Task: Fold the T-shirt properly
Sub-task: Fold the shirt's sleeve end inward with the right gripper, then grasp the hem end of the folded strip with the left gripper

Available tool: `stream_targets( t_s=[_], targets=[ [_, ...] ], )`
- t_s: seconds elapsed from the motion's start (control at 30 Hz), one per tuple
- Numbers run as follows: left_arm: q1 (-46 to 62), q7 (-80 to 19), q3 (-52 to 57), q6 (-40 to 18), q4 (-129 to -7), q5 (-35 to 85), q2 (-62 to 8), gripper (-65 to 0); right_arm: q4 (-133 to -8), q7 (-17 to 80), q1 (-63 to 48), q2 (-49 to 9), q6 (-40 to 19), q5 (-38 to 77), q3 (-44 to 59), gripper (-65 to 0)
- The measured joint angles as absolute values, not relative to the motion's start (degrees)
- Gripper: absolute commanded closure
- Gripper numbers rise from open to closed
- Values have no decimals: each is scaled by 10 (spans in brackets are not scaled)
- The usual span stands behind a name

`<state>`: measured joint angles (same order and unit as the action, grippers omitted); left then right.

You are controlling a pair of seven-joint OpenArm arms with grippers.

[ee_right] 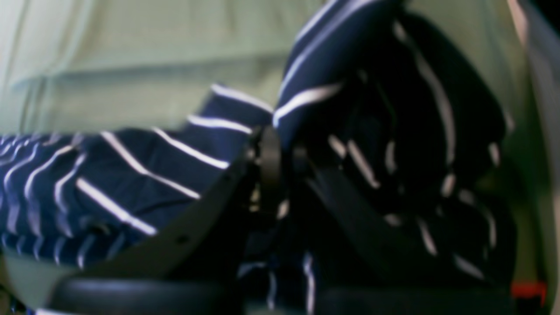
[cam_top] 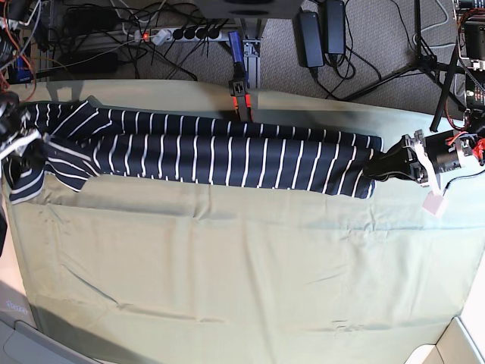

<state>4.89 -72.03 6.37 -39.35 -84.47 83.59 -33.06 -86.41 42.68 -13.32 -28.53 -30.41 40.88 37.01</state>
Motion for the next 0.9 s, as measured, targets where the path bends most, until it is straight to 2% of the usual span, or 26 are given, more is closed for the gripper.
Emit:
stream_targets(
  t_s=[0.2, 0.3, 0.33, 0.37, 0.43, 0.67, 0.9],
  targets=[
    [50, -720, 64, -394, -845, 836, -331, -3, -864, 421, -152, -276, -304, 405, 372, 0],
    [51, -720, 64, -394, -845, 835, -331, -173, -863, 421, -152, -269, -304, 402, 372, -333],
    [51, -720, 63, -394, -845, 835, -331, -232, -863, 421, -153, -270, -304, 402, 372, -406],
    [52, -719, 63, -394, -845, 835, -332, -278, -863, 421, -152, -270, -304, 402, 372, -440],
    [54, -711, 64, -394, -845, 835, -332, -311, -863, 416, -152, -270, -304, 402, 372, -438],
    [59, -670, 110, -393, -845, 797, -332, -310, -875, 410, -151, -270, -304, 405, 399, -437],
    [66, -666, 164, -393, -845, 799, -332, -310, -964, 409, -149, -270, -304, 416, 457, -436]
  ],
)
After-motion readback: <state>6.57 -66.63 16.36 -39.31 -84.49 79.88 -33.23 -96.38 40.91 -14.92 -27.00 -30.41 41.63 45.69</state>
